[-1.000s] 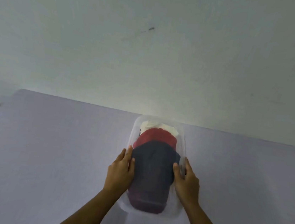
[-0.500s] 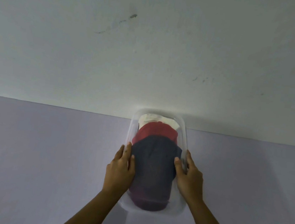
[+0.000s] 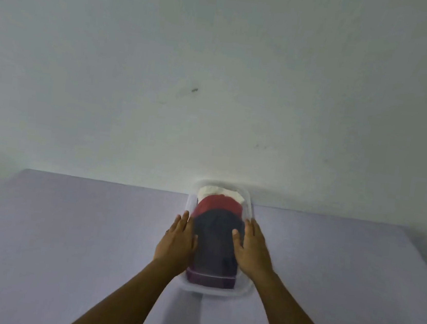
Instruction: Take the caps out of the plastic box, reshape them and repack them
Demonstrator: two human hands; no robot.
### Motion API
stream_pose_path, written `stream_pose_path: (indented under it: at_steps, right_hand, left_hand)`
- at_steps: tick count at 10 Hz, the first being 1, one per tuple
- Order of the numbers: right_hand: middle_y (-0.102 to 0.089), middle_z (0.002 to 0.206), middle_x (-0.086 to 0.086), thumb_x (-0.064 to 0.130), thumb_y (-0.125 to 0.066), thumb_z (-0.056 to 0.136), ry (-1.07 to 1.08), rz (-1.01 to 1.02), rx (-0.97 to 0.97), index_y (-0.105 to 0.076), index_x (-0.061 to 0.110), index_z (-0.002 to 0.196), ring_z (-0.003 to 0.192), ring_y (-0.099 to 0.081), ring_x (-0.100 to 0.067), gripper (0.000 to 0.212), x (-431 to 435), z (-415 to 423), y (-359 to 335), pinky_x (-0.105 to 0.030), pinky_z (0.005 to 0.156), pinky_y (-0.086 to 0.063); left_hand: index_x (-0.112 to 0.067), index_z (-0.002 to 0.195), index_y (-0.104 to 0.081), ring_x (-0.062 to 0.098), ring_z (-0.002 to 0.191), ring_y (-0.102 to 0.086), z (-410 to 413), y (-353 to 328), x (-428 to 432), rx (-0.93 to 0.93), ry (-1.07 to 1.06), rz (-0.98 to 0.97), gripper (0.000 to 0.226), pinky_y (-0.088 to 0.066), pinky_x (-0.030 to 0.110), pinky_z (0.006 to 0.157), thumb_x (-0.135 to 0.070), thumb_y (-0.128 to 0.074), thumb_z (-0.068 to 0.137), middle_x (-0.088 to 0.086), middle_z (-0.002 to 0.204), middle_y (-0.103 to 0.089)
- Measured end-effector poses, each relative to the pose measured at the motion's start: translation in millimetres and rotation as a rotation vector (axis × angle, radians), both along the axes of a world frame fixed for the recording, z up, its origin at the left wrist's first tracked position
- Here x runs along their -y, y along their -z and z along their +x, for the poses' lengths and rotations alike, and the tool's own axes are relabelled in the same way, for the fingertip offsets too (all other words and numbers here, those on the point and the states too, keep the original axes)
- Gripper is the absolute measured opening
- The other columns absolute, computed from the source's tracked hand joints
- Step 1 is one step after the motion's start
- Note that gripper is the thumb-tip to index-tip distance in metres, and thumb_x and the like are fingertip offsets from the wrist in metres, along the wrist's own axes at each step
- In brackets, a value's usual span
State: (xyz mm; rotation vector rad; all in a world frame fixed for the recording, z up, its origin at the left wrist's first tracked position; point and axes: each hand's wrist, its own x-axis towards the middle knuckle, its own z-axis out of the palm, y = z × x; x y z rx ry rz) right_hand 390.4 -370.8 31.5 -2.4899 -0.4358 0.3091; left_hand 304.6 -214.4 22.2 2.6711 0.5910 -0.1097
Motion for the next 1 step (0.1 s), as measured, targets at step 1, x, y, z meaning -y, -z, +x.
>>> stream_pose_path:
  at_steps: [1]
  right_hand:
    - [-0.004, 0.159, -0.009, 0.042, -0.024, 0.099, -0.087, -0.051, 0.031, -0.01, 0.012, 0.149, 0.146, -0.007, -0.023, 0.06, 3.3, -6.2, -40.3, -0.037, 0.118, -0.011]
  left_hand:
    - [-0.015, 0.151, -0.003, 0.023, 0.148, 0.0, -3.5, -41.0, -3.5, 0.014, 0.073, 0.069, 0.057, -0.012, 0.041, 0.119, -0.037, -0.017, 0.101, 0.004, 0.161, 0.0]
